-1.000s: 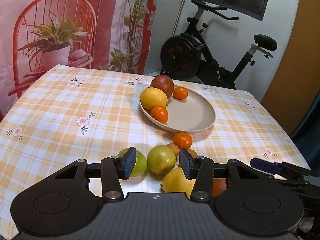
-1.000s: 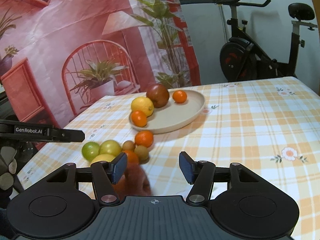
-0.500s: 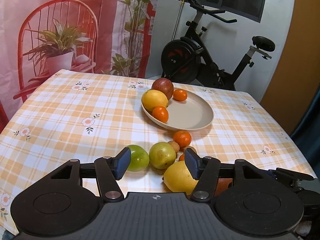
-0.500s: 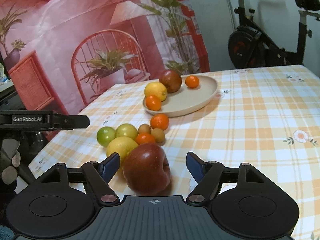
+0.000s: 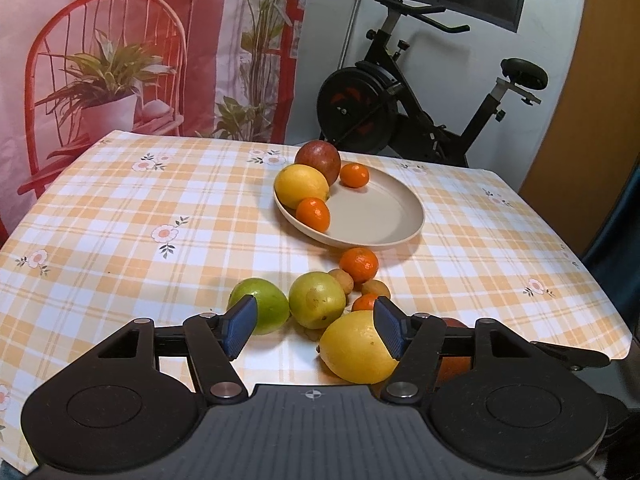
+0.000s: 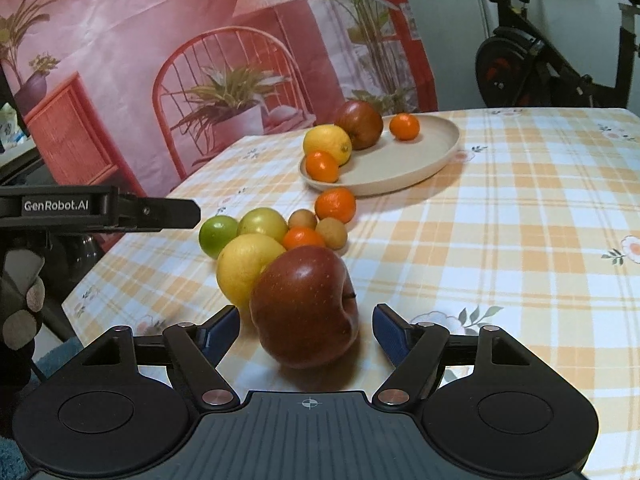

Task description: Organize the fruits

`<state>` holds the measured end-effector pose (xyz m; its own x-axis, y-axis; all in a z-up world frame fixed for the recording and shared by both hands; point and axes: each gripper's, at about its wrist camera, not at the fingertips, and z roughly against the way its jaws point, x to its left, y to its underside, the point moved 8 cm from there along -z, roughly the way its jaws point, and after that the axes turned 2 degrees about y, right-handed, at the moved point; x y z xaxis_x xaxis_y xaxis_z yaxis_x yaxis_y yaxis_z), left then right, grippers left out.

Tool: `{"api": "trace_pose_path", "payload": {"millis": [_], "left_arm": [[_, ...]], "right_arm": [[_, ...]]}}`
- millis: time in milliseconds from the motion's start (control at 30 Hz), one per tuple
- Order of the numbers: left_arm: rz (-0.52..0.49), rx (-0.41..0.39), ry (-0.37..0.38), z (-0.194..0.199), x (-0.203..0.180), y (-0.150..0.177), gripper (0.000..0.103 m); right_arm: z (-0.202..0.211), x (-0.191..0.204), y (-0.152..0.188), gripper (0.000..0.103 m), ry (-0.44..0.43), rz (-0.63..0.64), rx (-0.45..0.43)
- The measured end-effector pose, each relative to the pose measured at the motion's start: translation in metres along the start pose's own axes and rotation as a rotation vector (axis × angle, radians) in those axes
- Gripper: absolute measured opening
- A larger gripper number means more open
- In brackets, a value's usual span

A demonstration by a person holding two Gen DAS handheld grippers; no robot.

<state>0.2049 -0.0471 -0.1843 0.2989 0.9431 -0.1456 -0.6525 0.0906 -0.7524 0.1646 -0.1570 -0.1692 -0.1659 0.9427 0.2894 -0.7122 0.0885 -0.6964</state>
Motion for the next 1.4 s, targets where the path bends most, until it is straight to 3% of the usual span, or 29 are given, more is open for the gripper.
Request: {"api": "trace_pose_path", "payload": {"millis": [200, 333, 567, 833, 1167, 1400], "left_arm": [[0.001, 0.008, 0.003, -0.002, -0.001, 0.002, 0.067], [0.002, 0.012, 0.005, -0.003, -0.002, 0.003, 0.067], [-0.006, 0.014, 0.011, -0.004, -0.005, 0.004, 0.067], [0.004, 0.019, 0.014, -0.005, -0.004, 0.004, 0.067], [0.029, 0.070, 0.112, -0.024, -0.021, -0.008, 0.065], [-0.038, 0.128, 0.161, -0.048, -0.054, -0.018, 0.065]], "right_arm": [[-0.007, 0.002, 0.005, 0.068, 0.001, 0.020, 0.019], [-0.008, 0.002, 0.005, 0.057, 0.009, 0.031, 0.018], [-0.008, 0.004, 0.006, 0.056, 0.020, 0.076, 0.018], [0.000, -0.008, -0.001, 0.055, 0.149, 0.153, -0.029], [-0.003, 0.002, 0.002, 0.055, 0.196, 0.279, -0.028], [-0.002, 0.002, 0.003, 0.055, 0.196, 0.293, -0.030]]}}
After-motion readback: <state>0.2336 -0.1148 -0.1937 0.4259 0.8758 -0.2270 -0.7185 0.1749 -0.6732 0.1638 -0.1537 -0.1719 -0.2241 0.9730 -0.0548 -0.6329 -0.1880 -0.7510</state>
